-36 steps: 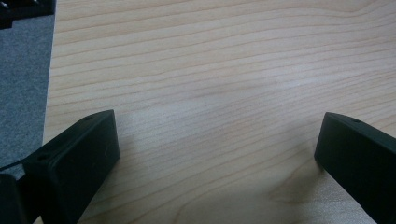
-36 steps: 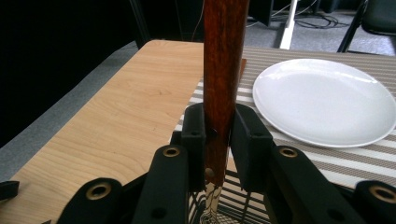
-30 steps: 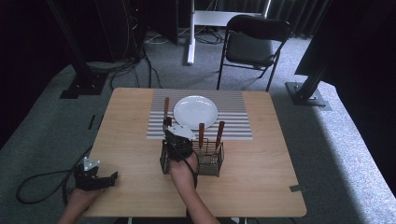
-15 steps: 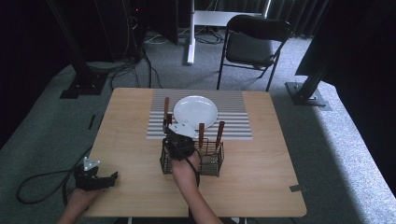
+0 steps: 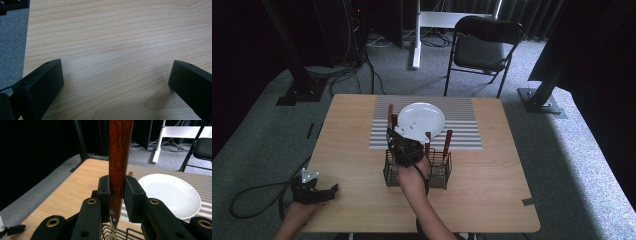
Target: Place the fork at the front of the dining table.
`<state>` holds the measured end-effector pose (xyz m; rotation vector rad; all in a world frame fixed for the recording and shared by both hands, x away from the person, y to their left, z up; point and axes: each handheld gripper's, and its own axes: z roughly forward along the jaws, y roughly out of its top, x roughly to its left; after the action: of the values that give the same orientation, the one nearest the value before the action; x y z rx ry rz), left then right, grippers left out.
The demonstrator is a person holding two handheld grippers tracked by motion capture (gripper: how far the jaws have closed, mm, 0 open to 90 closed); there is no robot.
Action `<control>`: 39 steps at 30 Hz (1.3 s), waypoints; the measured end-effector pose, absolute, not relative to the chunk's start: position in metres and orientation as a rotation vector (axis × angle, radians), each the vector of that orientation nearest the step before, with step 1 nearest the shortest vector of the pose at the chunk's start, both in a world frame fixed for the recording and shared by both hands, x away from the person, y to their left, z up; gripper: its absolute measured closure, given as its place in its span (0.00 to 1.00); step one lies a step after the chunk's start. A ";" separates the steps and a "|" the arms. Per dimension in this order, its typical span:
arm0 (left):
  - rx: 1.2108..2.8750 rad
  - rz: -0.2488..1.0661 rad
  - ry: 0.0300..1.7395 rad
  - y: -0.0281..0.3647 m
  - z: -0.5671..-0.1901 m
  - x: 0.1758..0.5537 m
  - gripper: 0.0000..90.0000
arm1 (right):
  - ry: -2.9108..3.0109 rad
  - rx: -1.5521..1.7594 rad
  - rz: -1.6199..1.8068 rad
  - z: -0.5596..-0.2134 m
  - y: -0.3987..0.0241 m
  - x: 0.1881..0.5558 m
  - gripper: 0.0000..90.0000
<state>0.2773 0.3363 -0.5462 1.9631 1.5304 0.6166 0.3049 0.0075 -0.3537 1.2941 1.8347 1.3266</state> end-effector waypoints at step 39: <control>1.966 0.616 1.530 0.336 -0.546 0.277 0.00 | 1.763 1.254 1.327 -0.293 -0.012 0.371 0.84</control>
<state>0.2773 0.3364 -0.5462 1.9658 1.5297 0.6163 0.3705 -0.0117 -0.2925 1.2542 1.7628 1.3274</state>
